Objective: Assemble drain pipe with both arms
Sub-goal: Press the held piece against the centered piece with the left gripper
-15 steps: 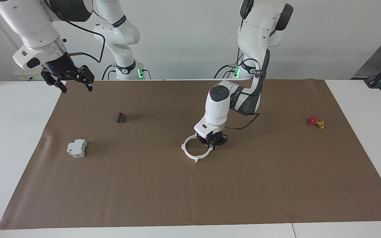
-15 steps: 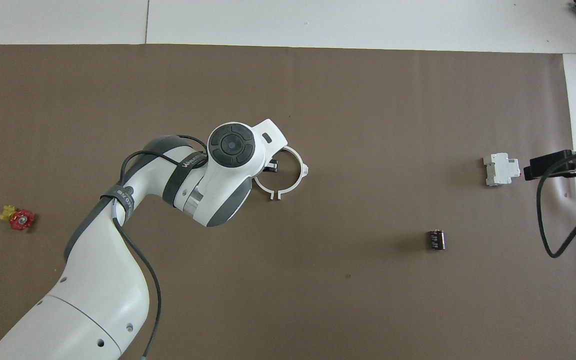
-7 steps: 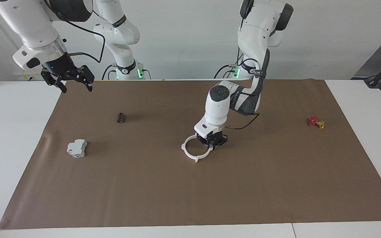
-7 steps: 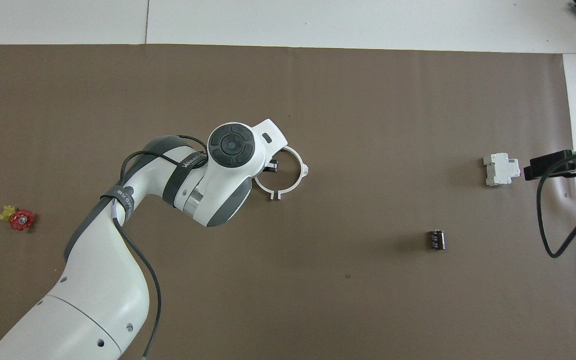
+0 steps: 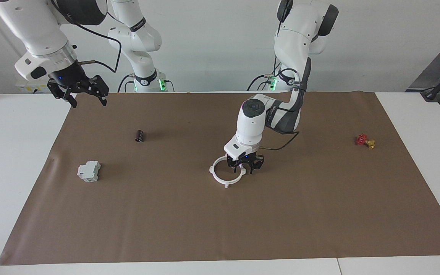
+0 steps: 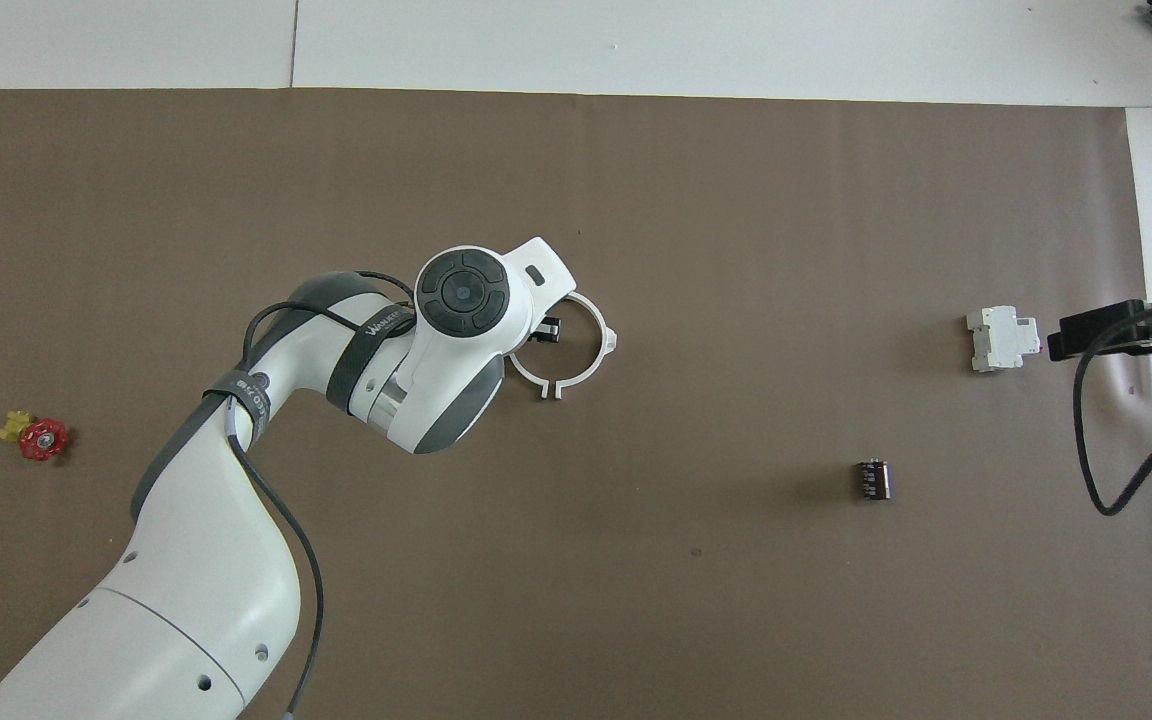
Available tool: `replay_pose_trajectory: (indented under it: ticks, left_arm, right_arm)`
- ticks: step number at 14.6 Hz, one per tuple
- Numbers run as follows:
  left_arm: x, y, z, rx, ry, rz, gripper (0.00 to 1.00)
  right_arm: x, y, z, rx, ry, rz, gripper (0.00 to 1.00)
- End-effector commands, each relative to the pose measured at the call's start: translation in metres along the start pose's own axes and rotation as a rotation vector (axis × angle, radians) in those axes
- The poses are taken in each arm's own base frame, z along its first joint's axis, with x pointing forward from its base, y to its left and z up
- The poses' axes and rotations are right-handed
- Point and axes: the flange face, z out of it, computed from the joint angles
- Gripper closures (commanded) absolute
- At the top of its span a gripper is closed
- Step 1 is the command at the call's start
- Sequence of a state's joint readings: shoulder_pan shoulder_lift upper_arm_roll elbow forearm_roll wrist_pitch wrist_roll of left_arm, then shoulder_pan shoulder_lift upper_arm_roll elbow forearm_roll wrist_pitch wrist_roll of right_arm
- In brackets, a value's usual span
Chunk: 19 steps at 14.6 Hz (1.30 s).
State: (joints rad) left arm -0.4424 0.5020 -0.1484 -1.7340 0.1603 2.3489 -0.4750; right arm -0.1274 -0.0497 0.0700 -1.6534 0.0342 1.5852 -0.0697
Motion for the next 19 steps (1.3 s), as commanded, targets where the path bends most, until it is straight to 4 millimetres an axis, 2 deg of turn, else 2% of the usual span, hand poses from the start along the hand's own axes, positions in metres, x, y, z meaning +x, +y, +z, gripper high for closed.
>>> replay_pose_trajectory:
  ticks: [1, 12, 17, 19]
  left_arm:
    - [-0.0018, 0.0039, 0.0026, 0.007, 0.011, -0.011, 0.00]
    - [-0.0013, 0.0103, 0.0003, -0.011, 0.039, -0.010, 0.00]
    - [-0.0062, 0.0111, 0.0070, -0.018, 0.045, -0.005, 0.00]
    - [-0.0057, 0.0126, 0.0016, -0.001, 0.018, -0.002, 0.00]
  right_arm:
    - [-0.0070, 0.0013, -0.0025, 0.022, -0.006, -0.009, 0.00]
    - [-0.0066, 0.0014, -0.0017, 0.022, -0.007, -0.009, 0.00]
    - [-0.0066, 0.0014, -0.0017, 0.022, -0.007, -0.009, 0.00]
    - [-0.0066, 0.0014, -0.0017, 0.022, -0.007, -0.009, 0.00]
